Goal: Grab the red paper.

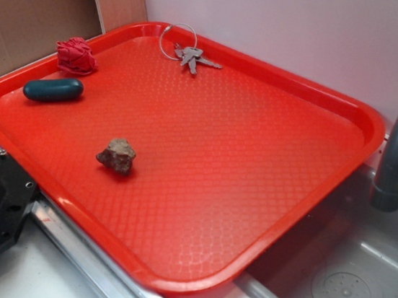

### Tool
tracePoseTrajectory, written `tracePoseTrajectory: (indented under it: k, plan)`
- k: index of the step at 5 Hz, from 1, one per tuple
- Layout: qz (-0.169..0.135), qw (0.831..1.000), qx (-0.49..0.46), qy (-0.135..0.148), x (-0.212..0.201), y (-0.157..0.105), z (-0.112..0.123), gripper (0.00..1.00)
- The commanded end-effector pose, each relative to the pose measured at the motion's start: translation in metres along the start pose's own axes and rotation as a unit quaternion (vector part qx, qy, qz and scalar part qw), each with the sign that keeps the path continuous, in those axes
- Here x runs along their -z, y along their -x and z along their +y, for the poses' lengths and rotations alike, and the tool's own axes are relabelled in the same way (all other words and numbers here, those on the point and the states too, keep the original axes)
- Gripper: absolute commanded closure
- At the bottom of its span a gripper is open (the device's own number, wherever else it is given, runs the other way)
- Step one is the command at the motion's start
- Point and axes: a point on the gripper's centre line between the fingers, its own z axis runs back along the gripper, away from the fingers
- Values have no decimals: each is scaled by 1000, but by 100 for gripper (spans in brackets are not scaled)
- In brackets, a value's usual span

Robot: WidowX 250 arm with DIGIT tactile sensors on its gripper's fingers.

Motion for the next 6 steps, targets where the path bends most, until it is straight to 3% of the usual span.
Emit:
tracePoseTrajectory:
  k: [1,2,3,5,6]
  plan:
    - [0,1000,0,0,0,0,0,0]
    - [18,999,-24,-16,31,-29,14,0]
    - [27,999,-17,-10,37,-45,8,0]
    - [27,999,-17,-10,37,-45,8,0]
    - [6,990,-140,-24,80,-48,61,0]
